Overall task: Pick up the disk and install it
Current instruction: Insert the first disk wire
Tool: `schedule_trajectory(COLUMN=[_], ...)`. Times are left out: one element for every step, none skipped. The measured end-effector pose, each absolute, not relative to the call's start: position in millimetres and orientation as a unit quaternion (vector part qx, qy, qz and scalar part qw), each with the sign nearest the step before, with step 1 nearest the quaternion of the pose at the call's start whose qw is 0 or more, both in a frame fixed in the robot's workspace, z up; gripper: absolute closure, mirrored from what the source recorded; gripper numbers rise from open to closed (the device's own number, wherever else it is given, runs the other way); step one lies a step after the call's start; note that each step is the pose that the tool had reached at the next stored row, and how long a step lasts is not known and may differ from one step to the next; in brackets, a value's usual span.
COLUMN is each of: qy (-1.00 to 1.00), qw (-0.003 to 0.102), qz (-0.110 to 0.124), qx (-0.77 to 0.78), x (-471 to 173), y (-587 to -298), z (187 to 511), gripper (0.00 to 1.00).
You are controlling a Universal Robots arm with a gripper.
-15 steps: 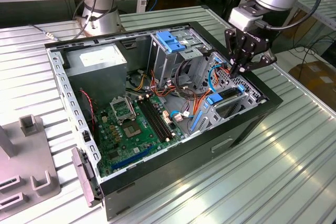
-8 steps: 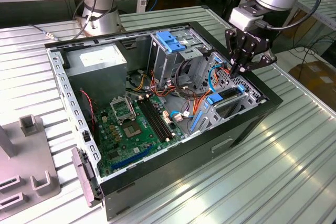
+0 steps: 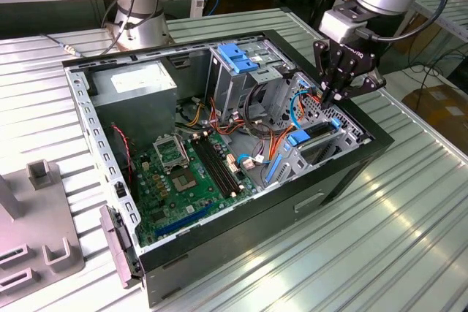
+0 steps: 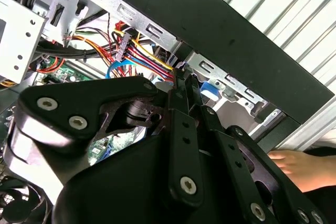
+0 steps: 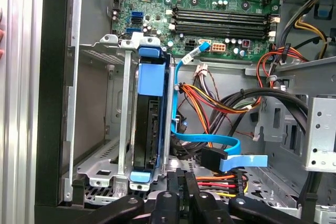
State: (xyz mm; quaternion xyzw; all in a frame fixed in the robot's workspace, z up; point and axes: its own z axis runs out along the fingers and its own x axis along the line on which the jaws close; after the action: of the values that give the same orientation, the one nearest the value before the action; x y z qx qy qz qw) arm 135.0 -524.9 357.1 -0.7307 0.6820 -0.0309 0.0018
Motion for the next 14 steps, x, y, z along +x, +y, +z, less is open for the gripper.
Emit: schedule_trajectory(qy=[0.682, 0.683, 0.685, 0.706, 0.71, 0.71, 0.71, 0.71, 0.71, 0.71, 0.71, 0.71, 0.71, 0.71], qw=[0.002, 0.002, 0.002, 0.001, 0.001, 0.001, 0.001, 0.001, 0.001, 0.001, 0.001, 0.001, 0.001, 0.001], qz=[-0.031, -0.031, -0.031, -0.031, -0.031, -0.031, -0.031, -0.031, -0.031, -0.031, -0.031, -0.031, -0.031, -0.031], qx=[-0.731, -0.73, -0.728, -0.708, -0.704, -0.704, -0.704, -0.704, -0.704, -0.704, -0.704, -0.704, -0.704, -0.704], x=[135.0, 135.0, 135.1, 135.0, 128.7, 124.3, 124.2, 123.8, 123.6, 123.6, 123.5, 123.5, 123.5, 123.5], y=[-524.9, -525.0, -525.0, -525.0, -525.0, -525.0, -525.0, -525.0, -524.9, -525.0, -525.0, -525.0, -525.0, -525.0], z=[357.1, 357.1, 357.1, 356.7, 356.6, 356.6, 356.6, 356.6, 356.6, 356.6, 356.6, 356.6, 356.6, 356.6], gripper=[0.83, 0.83, 0.83, 0.83, 0.83, 0.83, 0.83, 0.83, 0.83, 0.83, 0.83, 0.83, 0.83, 0.83])
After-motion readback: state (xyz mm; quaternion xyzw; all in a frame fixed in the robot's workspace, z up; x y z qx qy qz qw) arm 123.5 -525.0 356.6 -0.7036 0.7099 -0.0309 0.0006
